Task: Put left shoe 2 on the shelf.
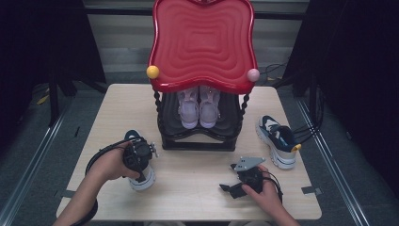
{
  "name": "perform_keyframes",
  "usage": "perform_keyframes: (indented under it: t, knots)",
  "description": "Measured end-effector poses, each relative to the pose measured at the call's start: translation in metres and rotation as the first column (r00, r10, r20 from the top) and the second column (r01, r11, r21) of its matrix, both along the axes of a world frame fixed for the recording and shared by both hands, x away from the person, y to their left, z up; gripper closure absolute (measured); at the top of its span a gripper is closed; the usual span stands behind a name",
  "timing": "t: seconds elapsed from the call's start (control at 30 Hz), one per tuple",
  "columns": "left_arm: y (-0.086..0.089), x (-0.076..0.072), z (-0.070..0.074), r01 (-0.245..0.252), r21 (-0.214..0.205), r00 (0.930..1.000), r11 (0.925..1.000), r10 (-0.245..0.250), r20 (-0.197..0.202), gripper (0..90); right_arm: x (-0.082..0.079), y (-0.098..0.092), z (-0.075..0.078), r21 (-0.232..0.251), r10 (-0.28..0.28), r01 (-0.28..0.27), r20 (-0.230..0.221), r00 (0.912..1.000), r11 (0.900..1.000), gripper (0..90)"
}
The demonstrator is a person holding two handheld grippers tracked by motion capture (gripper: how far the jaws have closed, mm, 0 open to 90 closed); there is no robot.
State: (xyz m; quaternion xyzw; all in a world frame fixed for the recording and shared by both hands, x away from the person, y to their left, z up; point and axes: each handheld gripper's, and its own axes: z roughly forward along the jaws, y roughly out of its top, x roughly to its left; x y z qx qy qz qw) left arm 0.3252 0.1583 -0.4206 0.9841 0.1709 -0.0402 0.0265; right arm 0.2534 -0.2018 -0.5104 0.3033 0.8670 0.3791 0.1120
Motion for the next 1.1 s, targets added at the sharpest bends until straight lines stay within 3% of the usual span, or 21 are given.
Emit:
perform_keyframes:
  t: [0.43,0.57,0.67,1.0,1.1]
  knots:
    - [-0.0026,-0.0013,-0.0028,0.0,0.002,0.9998,1.0,0.0,-0.022,60.1,0.0,-0.0001,0.0,-0.001,0.001,-0.001,0.001,1.0,1.0,12.6]
    - [-0.0029,-0.0009,-0.0044,0.008,0.015,0.9993,0.9999,-0.007,-0.037,63.4,0.0001,-0.0001,0.0,-0.001,0.001,-0.001,0.001,1.0,1.0,12.6]
    - [-0.003,-0.0023,-0.0059,-0.005,-0.001,0.9978,1.0,0.005,-0.066,68.0,0.0,-0.0001,0.0,-0.001,0.001,-0.001,0.001,1.0,1.0,12.5]
    - [-0.0059,-0.0058,-0.0045,0.022,0.025,0.999,0.9994,-0.021,-0.039,72.7,0.0001,-0.0002,0.0,-0.002,0.002,-0.002,0.001,1.0,1.0,12.6]
    - [-0.006,-0.0062,-0.0021,0.0,0.016,0.9997,0.9999,0.0,-0.026,73.0,0.0001,-0.0002,0.0,-0.002,0.002,-0.002,0.001,1.0,1.0,12.6]
